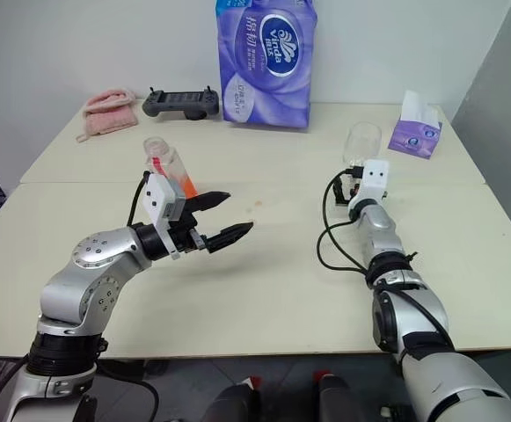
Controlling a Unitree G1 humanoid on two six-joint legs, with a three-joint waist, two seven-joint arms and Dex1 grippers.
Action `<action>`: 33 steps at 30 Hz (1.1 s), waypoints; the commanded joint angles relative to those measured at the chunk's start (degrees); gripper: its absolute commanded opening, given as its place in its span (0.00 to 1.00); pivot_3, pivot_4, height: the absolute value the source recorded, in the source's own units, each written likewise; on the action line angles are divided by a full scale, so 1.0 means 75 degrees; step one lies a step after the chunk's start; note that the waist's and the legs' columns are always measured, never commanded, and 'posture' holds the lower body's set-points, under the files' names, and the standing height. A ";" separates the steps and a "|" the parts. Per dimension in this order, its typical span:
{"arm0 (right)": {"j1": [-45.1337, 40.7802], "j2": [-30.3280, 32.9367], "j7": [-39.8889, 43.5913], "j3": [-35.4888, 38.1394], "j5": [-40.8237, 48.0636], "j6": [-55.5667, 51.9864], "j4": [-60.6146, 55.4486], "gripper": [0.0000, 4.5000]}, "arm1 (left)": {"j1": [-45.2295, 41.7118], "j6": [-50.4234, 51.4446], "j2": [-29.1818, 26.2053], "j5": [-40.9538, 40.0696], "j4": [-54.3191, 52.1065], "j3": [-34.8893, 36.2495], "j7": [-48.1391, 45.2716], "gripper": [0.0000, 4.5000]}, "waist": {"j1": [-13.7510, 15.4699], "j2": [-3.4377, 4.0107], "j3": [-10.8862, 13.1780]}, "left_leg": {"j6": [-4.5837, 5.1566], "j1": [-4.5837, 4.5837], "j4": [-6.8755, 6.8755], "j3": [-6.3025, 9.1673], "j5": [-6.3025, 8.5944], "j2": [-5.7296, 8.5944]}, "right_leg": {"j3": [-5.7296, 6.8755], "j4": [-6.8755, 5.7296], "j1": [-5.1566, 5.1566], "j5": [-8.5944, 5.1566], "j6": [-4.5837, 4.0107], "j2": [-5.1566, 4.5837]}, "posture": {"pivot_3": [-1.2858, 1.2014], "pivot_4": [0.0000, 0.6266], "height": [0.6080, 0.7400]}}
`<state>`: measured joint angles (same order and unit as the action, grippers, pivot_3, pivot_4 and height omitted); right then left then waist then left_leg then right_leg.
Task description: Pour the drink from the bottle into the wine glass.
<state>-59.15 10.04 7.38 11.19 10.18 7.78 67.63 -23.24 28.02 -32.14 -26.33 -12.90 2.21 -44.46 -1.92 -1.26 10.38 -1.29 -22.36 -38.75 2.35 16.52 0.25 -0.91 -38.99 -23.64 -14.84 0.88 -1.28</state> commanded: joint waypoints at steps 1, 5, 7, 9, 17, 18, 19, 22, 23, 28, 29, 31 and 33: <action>-0.0337 -0.0001 0.0001 0.0087 -0.0074 0.0261 0.0080 1.00 | -0.0118 -0.0165 -0.0108 -0.0023 -0.0188 0.0217 -0.0020 0.99 | -0.0001 0.0000 0.0000 | 0.0000 0.0000 0.0000 0.0001 0.0000 0.0000 | 0.0000 0.0000 0.0000 0.0000 0.0000 0.0000 | 0.52 0.24 1.00; -0.0460 0.0041 -0.0026 0.0086 -0.0123 0.0402 0.0274 0.82 | -0.0044 -0.0157 -0.0159 -0.0033 -0.0249 0.0246 -0.0017 1.00 | -0.0001 0.0000 0.0000 | -0.0001 0.0000 0.0000 0.0000 -0.0001 0.0000 | 0.0000 0.0000 0.0000 0.0000 0.0000 0.0000 | 0.52 0.24 1.00; -0.0538 0.0076 -0.0054 0.0054 -0.0197 0.0444 0.0394 0.65 | -0.0025 -0.0142 -0.0178 -0.0035 -0.0273 0.0270 -0.0002 1.00 | -0.0002 0.0001 0.0001 | -0.0001 0.0000 0.0000 0.0000 0.0000 0.0000 | 0.0000 0.0000 0.0000 0.0000 0.0000 0.0000 | 0.52 0.24 1.00; -0.0597 0.0103 -0.0108 0.0029 -0.0287 0.0497 0.0479 0.48 | -0.0007 -0.0136 -0.0191 -0.0033 -0.0293 0.0287 0.0004 1.00 | -0.0003 0.0001 0.0000 | -0.0001 0.0000 0.0000 0.0000 0.0000 0.0000 | 0.0000 0.0000 -0.0001 0.0000 0.0000 0.0000 | 0.52 0.24 1.00; -0.0694 0.0125 -0.0067 -0.0024 -0.0512 0.0611 0.0533 0.03 | 0.0144 -0.0134 -0.0198 -0.0073 -0.0401 0.0312 0.0022 1.00 | -0.0004 0.0001 0.0001 | -0.0001 0.0000 0.0001 -0.0001 0.0000 -0.0001 | -0.0001 0.0000 -0.0001 0.0000 0.0000 0.0000 | 0.52 0.24 1.00; -0.0702 0.0089 0.0049 -0.0066 -0.0537 0.0638 0.0487 0.03 | 0.0212 -0.0140 -0.0199 -0.0081 -0.0432 0.0341 0.0035 1.00 | -0.0004 0.0002 0.0001 | -0.0001 0.0000 0.0001 -0.0001 0.0000 -0.0001 | -0.0001 0.0000 -0.0001 0.0000 0.0000 0.0000 | 0.52 0.24 1.00; -0.0712 0.0039 0.0179 -0.0091 -0.0546 0.0658 0.0431 0.03 | 0.0296 -0.0145 -0.0197 -0.0087 -0.0468 0.0397 0.0075 1.00 | -0.0003 0.0002 0.0001 | -0.0001 0.0000 0.0001 -0.0001 -0.0001 -0.0001 | -0.0001 0.0000 -0.0001 0.0000 0.0000 0.0000 | 0.52 0.24 1.00; -0.0709 -0.0176 0.0658 -0.0358 -0.0736 0.0789 0.0156 0.03 | 0.0820 -0.0102 -0.0203 -0.0203 -0.0789 0.0746 0.0226 1.00 | -0.0049 0.0003 0.0002 | -0.0001 0.0000 0.0004 -0.0002 0.0000 -0.0005 | -0.0004 0.0001 -0.0005 0.0000 0.0000 -0.0001 | 0.52 0.24 1.00; -0.0689 -0.0285 0.0867 -0.0473 -0.0780 0.0822 0.0022 0.03 | 0.1125 -0.0119 -0.0200 -0.0208 -0.0954 0.0894 0.0303 1.00 | -0.0096 0.0005 0.0003 | -0.0001 -0.0001 0.0005 -0.0006 0.0000 -0.0010 | -0.0009 0.0000 -0.0010 0.0000 -0.0001 -0.0004 | 0.52 0.24 1.00; -0.0376 -0.1004 0.1700 -0.0963 -0.0769 0.0722 -0.1071 0.03 | 0.3063 -0.0223 0.0037 -0.0182 -0.2028 0.1700 0.0892 1.00 | -0.0242 0.0010 0.0006 | -0.0002 -0.0023 0.0028 -0.0020 -0.0001 -0.0030 | -0.0023 -0.0007 -0.0058 0.0003 -0.0007 -0.0009 | 0.52 0.24 1.00; -0.0293 -0.1118 0.1770 -0.1010 -0.0735 0.0636 -0.1301 0.03 | 0.3299 -0.0256 0.0127 -0.0177 -0.2215 0.1813 0.1058 1.00 | -0.0216 0.0011 0.0007 | -0.0003 -0.0029 0.0030 -0.0018 -0.0001 -0.0034 | -0.0017 -0.0007 -0.0061 0.0004 -0.0008 -0.0009 | 0.52 0.24 1.00; -0.0097 -0.1346 0.1890 -0.1173 -0.0735 0.0463 -0.1762 0.03 | 0.3789 -0.0406 0.0455 -0.0004 -0.2586 0.2022 0.1608 1.00 | -0.0135 0.0012 0.0007 | -0.0005 -0.0037 0.0027 -0.0005 -0.0002 -0.0037 | -0.0004 -0.0004 -0.0062 0.0006 -0.0012 -0.0009 | 0.52 0.24 1.00; 0.0099 -0.1557 0.1978 -0.1349 -0.0756 0.0290 -0.2150 0.03 | 0.4465 -0.0594 0.0704 0.0202 -0.2987 0.2148 0.1910 1.00 | -0.0085 0.0011 0.0006 | -0.0006 -0.0040 0.0014 0.0001 -0.0002 -0.0035 | 0.0002 -0.0003 -0.0056 0.0009 -0.0016 -0.0012 | 0.52 0.24 1.00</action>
<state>-58.60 -1.46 21.41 1.58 4.50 10.35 55.44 8.43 25.45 -27.61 -25.75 -31.34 16.75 -32.09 -2.55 -1.18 10.43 -1.32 -22.65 -38.66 2.33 16.51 0.01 -0.91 -39.01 -24.04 -14.77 0.75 -1.40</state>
